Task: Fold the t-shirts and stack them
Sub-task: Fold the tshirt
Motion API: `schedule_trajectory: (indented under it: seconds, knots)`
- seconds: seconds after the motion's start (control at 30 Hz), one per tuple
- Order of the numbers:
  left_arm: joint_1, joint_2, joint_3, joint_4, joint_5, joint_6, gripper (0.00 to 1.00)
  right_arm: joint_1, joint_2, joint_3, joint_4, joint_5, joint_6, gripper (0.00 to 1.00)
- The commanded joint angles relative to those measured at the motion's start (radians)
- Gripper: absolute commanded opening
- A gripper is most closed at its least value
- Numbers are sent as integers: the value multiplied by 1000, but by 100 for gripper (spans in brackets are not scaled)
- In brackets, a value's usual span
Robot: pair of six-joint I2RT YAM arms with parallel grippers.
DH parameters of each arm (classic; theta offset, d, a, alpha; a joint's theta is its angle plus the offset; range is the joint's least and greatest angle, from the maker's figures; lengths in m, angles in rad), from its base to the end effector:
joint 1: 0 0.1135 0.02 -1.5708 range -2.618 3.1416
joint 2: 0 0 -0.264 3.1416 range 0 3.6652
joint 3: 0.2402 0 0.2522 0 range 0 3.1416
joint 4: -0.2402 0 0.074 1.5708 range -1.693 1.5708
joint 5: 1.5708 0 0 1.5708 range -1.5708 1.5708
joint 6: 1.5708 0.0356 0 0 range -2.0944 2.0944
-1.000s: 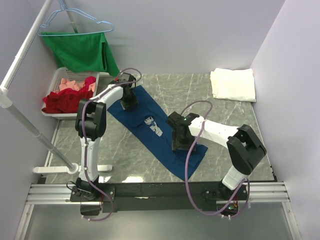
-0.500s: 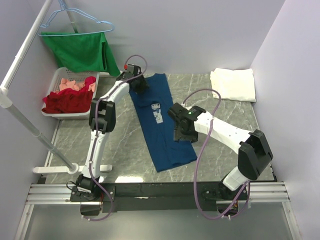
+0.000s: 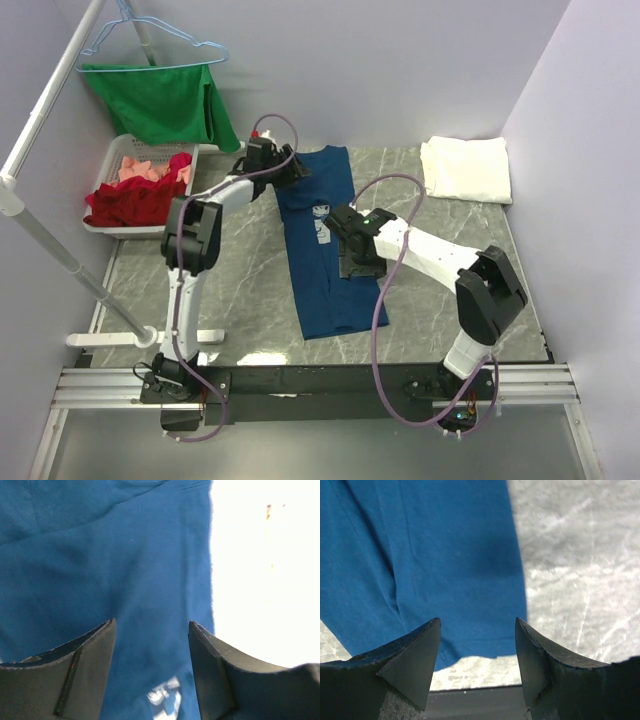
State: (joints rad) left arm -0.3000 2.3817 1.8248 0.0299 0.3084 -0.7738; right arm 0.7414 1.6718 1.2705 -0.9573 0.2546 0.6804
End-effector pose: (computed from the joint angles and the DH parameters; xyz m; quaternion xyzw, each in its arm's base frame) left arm 0.5168 -0.1712 0.1625 -0.1266 0.8506 -0.3664 0.3552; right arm 0.2409 0.2084 0.2297 -0.0166 0.9863 -0.0271 0.1620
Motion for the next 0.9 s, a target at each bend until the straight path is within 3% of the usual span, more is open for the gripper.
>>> schedule_trajectory:
  seconds: [0.0, 0.17, 0.27, 0.43, 0.67, 0.87]
  knots:
    - [2, -245, -81, 113, -66, 73, 66, -4, 35, -10, 98, -3, -45, 68]
    - [-1, -352, -98, -33, -101, 94, 67, -4, 74, -22, 135, -8, -68, 67]
    - [-21, -409, -113, -263, -162, 134, 65, -7, 80, -42, 150, -3, -70, 67]
    - [-60, -600, -301, -462, -282, 142, 62, -39, 60, -101, 166, -38, -59, 67]
    - [-162, -883, -721, -513, -269, 13, 60, -68, -46, -221, 192, -58, -82, 67]
    - [-298, -954, -874, -498, -247, -105, 60, -99, -133, -370, 265, -87, -65, 67]
